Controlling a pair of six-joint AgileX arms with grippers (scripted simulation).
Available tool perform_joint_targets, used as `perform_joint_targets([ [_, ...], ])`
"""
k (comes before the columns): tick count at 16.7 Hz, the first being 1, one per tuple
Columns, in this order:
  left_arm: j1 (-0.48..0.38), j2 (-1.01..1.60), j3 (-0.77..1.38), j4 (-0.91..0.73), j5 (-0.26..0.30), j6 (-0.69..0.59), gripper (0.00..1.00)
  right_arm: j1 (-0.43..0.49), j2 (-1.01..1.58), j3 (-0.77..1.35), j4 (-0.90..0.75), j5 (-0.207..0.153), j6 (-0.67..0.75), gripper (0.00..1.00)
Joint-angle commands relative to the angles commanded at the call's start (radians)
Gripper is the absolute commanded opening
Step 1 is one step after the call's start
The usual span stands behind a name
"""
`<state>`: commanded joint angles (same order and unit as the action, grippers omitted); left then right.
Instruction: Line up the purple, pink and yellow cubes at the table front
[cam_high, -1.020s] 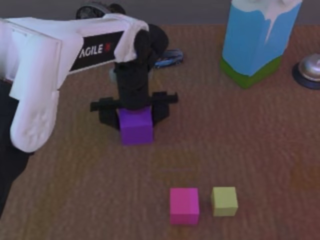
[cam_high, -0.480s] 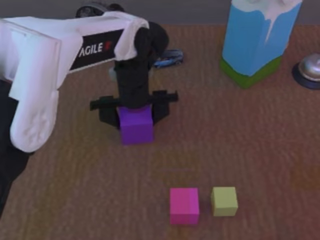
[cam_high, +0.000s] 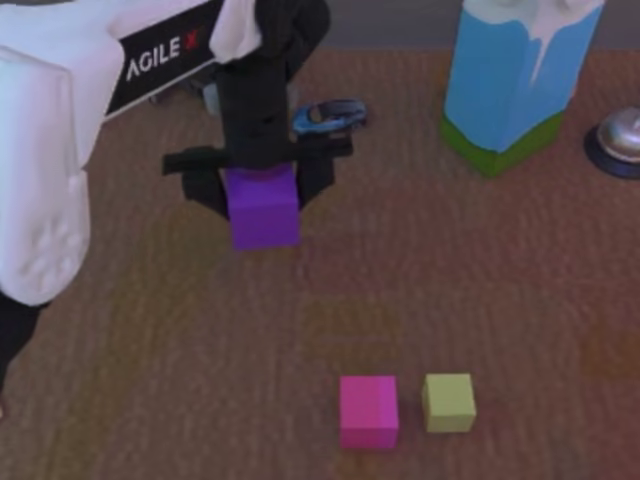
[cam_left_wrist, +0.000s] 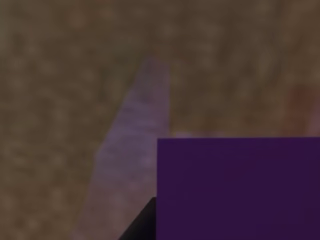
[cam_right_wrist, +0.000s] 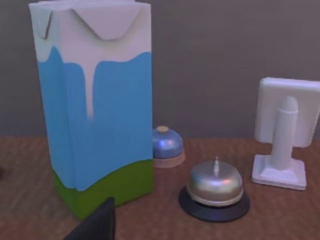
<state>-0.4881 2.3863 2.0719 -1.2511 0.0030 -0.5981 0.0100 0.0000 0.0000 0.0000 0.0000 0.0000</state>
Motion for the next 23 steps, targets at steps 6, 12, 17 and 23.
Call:
perform_joint_targets([
  [6,-0.016,-0.030,-0.039,0.015,-0.001,-0.001,0.00,0.000,0.000,0.000,0.000,0.000,0.000,1.00],
  [12,-0.088,-0.271,-0.373,0.105,-0.004,-0.033,0.00,0.000,0.000,0.000,0.000,0.000,0.000,1.00],
  [17,-0.165,-0.513,-0.734,0.194,-0.004,-0.065,0.00,0.000,0.000,0.000,0.000,0.000,0.000,1.00],
  [23,-0.203,-0.627,-0.863,0.237,-0.004,-0.081,0.00,0.000,0.000,0.000,0.000,0.000,0.000,1.00],
])
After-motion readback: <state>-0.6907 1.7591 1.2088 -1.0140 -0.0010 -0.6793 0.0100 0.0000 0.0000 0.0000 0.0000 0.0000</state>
